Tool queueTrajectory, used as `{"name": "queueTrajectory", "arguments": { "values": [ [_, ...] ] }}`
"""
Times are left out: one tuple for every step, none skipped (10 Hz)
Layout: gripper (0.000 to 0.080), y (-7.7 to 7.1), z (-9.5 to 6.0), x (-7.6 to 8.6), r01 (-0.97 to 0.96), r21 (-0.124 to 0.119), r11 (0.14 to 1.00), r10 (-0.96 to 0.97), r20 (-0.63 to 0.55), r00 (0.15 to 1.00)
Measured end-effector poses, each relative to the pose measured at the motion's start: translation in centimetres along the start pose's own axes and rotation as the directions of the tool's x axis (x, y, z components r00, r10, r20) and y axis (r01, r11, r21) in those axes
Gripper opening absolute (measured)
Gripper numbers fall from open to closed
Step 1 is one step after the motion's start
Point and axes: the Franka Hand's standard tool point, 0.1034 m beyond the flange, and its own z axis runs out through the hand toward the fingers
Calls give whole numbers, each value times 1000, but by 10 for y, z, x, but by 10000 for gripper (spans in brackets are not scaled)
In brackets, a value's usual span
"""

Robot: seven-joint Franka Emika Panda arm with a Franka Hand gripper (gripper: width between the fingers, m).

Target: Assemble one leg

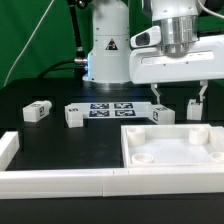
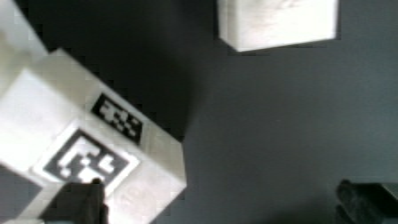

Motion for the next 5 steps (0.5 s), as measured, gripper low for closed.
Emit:
{"name": "queueTrajectory", "arguments": {
  "values": [
    [649, -1, 1, -4, -74, -1, 997, 74, 5, 997],
    [649, -1, 1, -3, -76, -1, 997, 76, 7, 997],
    [649, 1, 2, -1, -61, -6, 998, 62, 22, 998],
    [649, 0, 1, -2, -57, -4, 998, 57, 20, 998],
    [649, -2, 2, -7, -25, -11, 1000, 25, 47, 999]
  ]
}}
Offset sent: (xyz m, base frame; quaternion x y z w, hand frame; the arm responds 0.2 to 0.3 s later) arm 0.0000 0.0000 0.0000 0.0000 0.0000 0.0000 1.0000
